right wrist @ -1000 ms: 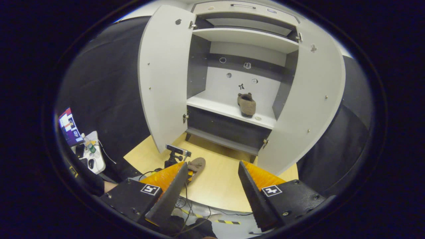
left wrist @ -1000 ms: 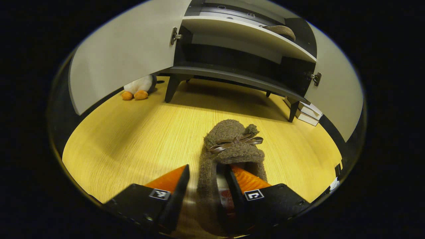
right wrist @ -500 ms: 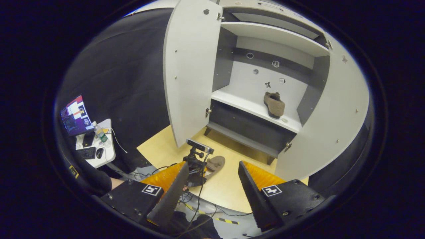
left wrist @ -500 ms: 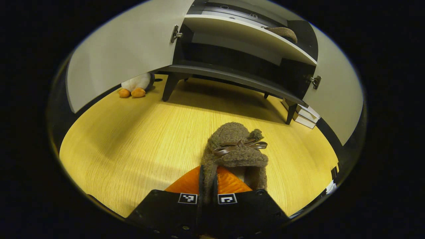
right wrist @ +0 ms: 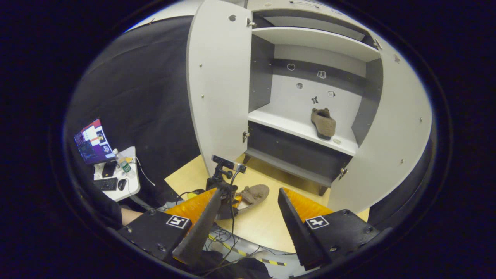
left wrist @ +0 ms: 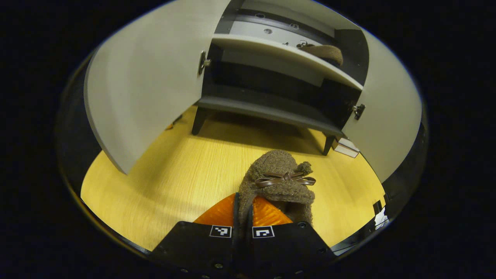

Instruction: Grab one shoe with the right hand and put it into the shoe cabinet, grab the other shoe with the left hand and put it into the shoe cabinet; then close the right door with the right hand and the left door with the left hand.

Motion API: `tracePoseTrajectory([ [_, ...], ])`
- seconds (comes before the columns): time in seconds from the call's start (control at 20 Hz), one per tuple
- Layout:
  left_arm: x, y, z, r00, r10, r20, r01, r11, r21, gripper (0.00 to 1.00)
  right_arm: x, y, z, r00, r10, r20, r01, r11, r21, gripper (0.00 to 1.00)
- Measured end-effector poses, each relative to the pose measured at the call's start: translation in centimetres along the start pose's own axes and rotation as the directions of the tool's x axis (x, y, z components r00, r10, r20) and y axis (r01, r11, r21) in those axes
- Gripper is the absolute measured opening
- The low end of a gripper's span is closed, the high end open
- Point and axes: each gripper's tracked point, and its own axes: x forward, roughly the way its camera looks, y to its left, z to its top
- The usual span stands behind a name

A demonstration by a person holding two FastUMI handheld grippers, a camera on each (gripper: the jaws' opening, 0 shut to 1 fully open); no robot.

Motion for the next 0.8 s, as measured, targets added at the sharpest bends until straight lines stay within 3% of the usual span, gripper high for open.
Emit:
tracePoseTrajectory([
  [0.25,-5.5,-3.9,14.2,0.988,0.039,0.147,-0.024,0.995,-0.099,0.05,-0.9,-5.9,3.2,0.991,-0.023,0.133,0.023,1.0,-0.001,0.94],
  [0.45,-7.2,-3.9,28.5,0.944,0.141,0.298,-0.102,0.985,-0.141,0.05,-1.9,-10.5,5.0,0.97,-0.04,0.239,0.038,0.999,0.014,0.94],
  [0.6,-4.2,-2.8,36.0,0.918,0.231,0.323,-0.203,0.972,-0.117,0.05,-2.1,-11.4,6.2,0.955,-0.016,0.298,0.008,1.0,0.027,0.95],
  [0.8,2.6,-1.6,40.1,0.913,0.314,0.26,-0.294,0.949,-0.111,0.05,-2.9,-13.1,7.2,0.932,-0.024,0.361,0.028,1.0,-0.006,0.93],
])
